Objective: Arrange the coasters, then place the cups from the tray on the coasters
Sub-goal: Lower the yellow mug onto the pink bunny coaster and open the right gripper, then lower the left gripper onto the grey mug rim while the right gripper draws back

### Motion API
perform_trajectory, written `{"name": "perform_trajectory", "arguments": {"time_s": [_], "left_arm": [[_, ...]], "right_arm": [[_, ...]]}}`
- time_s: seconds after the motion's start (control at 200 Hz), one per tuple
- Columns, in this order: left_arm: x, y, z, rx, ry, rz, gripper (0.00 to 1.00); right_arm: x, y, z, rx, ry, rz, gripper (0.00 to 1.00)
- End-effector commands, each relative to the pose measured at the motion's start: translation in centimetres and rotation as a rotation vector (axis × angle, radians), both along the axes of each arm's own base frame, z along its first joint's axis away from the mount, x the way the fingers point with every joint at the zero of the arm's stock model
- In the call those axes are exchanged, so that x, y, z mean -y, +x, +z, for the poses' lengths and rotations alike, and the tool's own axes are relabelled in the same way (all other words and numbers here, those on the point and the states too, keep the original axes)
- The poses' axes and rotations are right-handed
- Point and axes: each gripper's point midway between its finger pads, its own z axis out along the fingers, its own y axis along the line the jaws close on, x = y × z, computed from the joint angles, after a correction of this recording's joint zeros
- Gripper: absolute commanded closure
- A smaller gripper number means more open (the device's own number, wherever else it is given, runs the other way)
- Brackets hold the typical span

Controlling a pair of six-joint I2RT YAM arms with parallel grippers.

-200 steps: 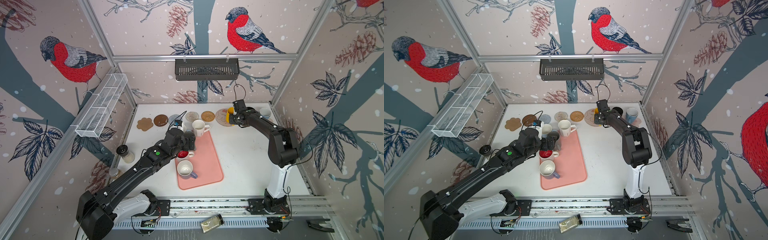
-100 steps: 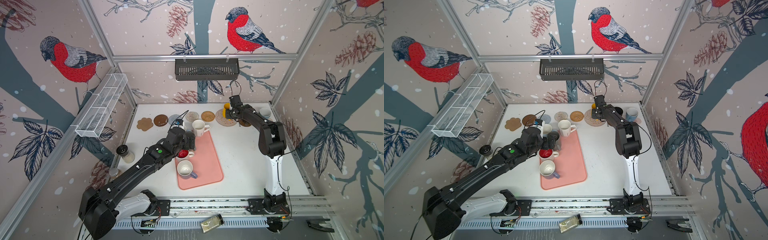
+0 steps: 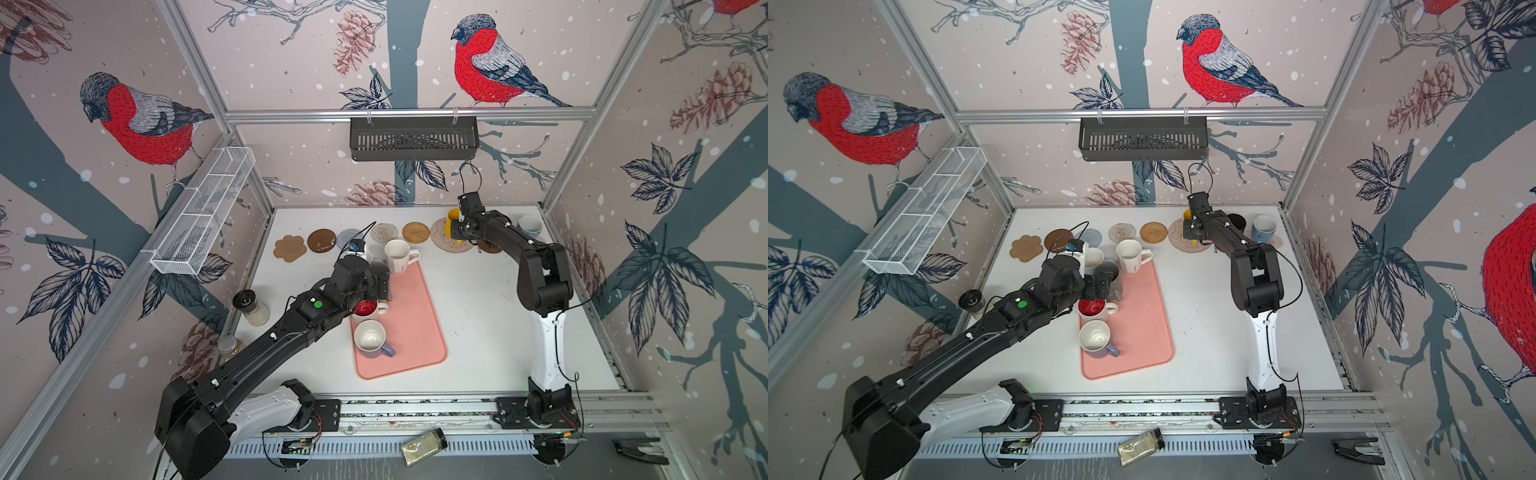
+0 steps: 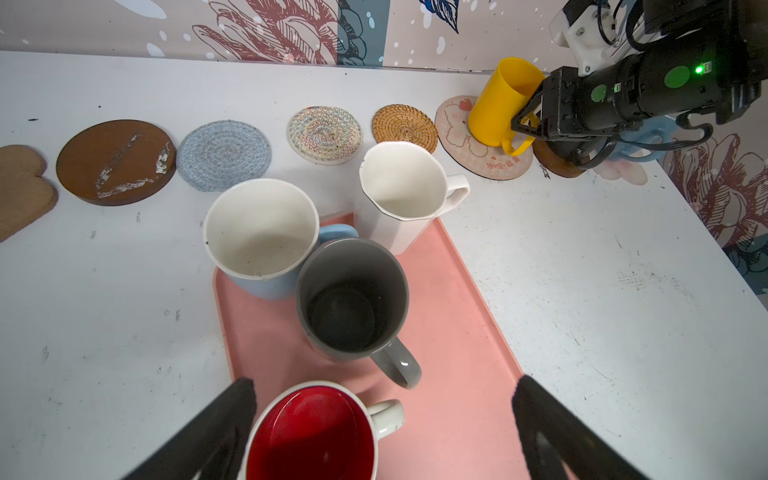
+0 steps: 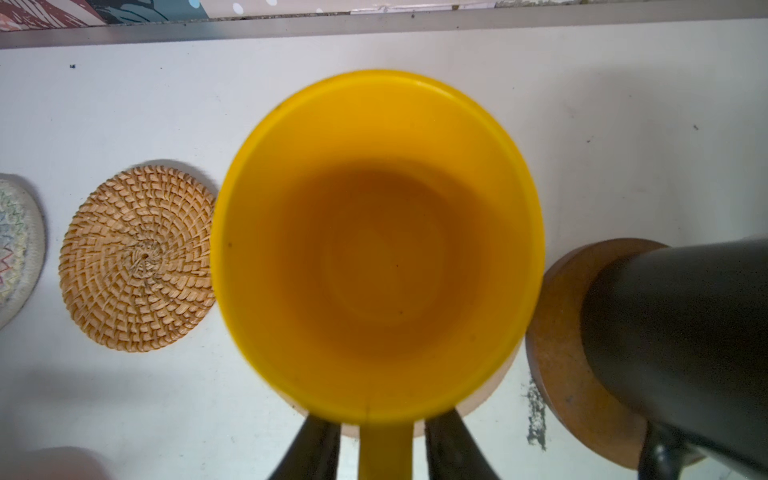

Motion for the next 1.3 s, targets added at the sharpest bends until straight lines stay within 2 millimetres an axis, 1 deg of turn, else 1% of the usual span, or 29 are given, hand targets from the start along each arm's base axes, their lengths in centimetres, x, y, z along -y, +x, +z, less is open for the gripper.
{"name": "perform_trajectory", "arguments": {"time_s": [0.0, 0.1, 0.2, 0.32, 0.34, 0.36, 0.4, 0.475, 0.575, 0.67, 0.76, 0.79, 0.88, 0.915, 0.966, 0.971, 0.981, 0.986, 0.991, 0.996, 1.001, 1.016, 1.021, 1.036, 1.086, 1.101, 1.216, 1.296], "left_arm": [[-0.6, -0.2, 0.0, -0.007, 0.009, 0.028, 0.04], [-1.3, -0.5, -0.1, -0.043, 0.038, 0.053, 0.07], [-1.8, -1.4, -0.4, -0.093, 0.056, 0.052, 0.09], [-2.6, -2.5, -0.8, -0.129, 0.069, 0.061, 0.11], [-2.7, -2.6, -0.9, -0.135, 0.071, 0.062, 0.12], [-2.8, -2.8, -1.0, -0.139, 0.07, 0.066, 0.13], [-3.0, -3.1, -1.2, -0.149, 0.069, 0.066, 0.14], [-2.8, -3.5, -1.6, -0.166, 0.051, 0.061, 0.21], [-1.7, -3.9, -2.4, -0.21, 0.018, 0.023, 0.31], [-0.7, -4.0, -3.4, -0.245, 0.043, 0.012, 0.32], [-0.1, -3.8, -4.4, -0.272, 0.059, 0.031, 0.31], [0.1, -3.7, -4.8, -0.28, 0.056, 0.036, 0.31], [0.5, -3.1, -5.5, -0.295, 0.063, 0.054, 0.31], [0.7, -2.9, -5.7, -0.299, 0.072, 0.058, 0.31], [1.1, -2.5, -5.8, -0.302, 0.083, 0.06, 0.31], [1.2, -2.5, -5.8, -0.302, 0.084, 0.059, 0.31], [1.3, -2.5, -5.9, -0.302, 0.088, 0.058, 0.31], [1.3, -2.4, -5.9, -0.303, 0.088, 0.058, 0.31], [1.4, -2.4, -5.9, -0.303, 0.09, 0.057, 0.31], [1.4, -2.3, -6.0, -0.303, 0.091, 0.057, 0.31], [1.5, -2.3, -6.0, -0.305, 0.092, 0.057, 0.31], [1.7, -2.2, -6.1, -0.305, 0.095, 0.055, 0.31], [1.7, -2.2, -6.1, -0.307, 0.096, 0.054, 0.31], [1.8, -2.2, -6.4, -0.31, 0.101, 0.052, 0.31], [2.2, -2.1, -7.2, -0.325, 0.119, 0.045, 0.31], [2.6, -1.7, -6.5, -0.313, 0.11, 0.042, 0.31], [3.3, -1.1, -7.1, -0.348, 0.146, 0.043, 0.31], [3.6, -1.0, -8.0, -0.391, 0.17, 0.055, 0.31]], "right_arm": [[-0.3, 0.4, 1.3, 0.043, 0.002, 0.011, 0.56], [-0.4, 0.2, 1.7, 0.048, 0.012, 0.016, 0.48], [-0.3, 0.0, 2.5, 0.063, 0.016, 0.013, 0.43], [0.1, -0.5, 3.9, 0.093, 0.021, 0.004, 0.35], [0.2, -0.6, 4.2, 0.098, 0.023, 0.002, 0.3], [0.3, -0.7, 4.4, 0.104, 0.025, 0.0, 0.28], [0.3, -1.1, 5.0, 0.114, 0.03, 0.002, 0.26], [0.4, -1.7, 6.0, 0.135, 0.036, 0.001, 0.25], [0.7, -2.8, 7.4, 0.158, 0.048, -0.003, 0.25], [1.1, -4.2, 8.2, 0.177, 0.065, -0.013, 0.24], [1.7, -5.9, 8.8, 0.2, 0.11, -0.05, 0.24], [1.9, -6.8, 8.6, 0.205, 0.131, -0.063, 0.24], [2.7, -9.6, 8.8, 0.255, 0.216, -0.099, 0.23], [3.0, -10.7, 8.7, 0.271, 0.248, -0.108, 0.22], [3.2, -12.1, 8.8, 0.296, 0.285, -0.113, 0.2], [3.2, -12.0, 9.2, 0.307, 0.293, -0.111, 0.2], [3.3, -12.5, 8.8, 0.299, 0.294, -0.112, 0.2], [3.2, -12.4, 9.1, 0.308, 0.299, -0.11, 0.2], [3.3, -12.7, 8.8, 0.301, 0.298, -0.111, 0.2], [3.3, -12.7, 9.1, 0.311, 0.304, -0.11, 0.19], [3.4, -12.9, 8.7, 0.303, 0.302, -0.112, 0.19], [3.3, -13.1, 9.1, 0.314, 0.311, -0.11, 0.19], [3.4, -13.3, 8.8, 0.307, 0.309, -0.11, 0.19], [3.4, -13.5, 9.1, 0.316, 0.315, -0.109, 0.18], [3.6, -14.3, 8.9, 0.316, 0.322, -0.107, 0.18], [3.6, -14.5, 8.9, 0.316, 0.323, -0.105, 0.18], [3.9, -15.8, 9.0, 0.328, 0.336, -0.095, 0.17], [4.1, -16.3, 9.1, 0.336, 0.337, -0.09, 0.16]]}}
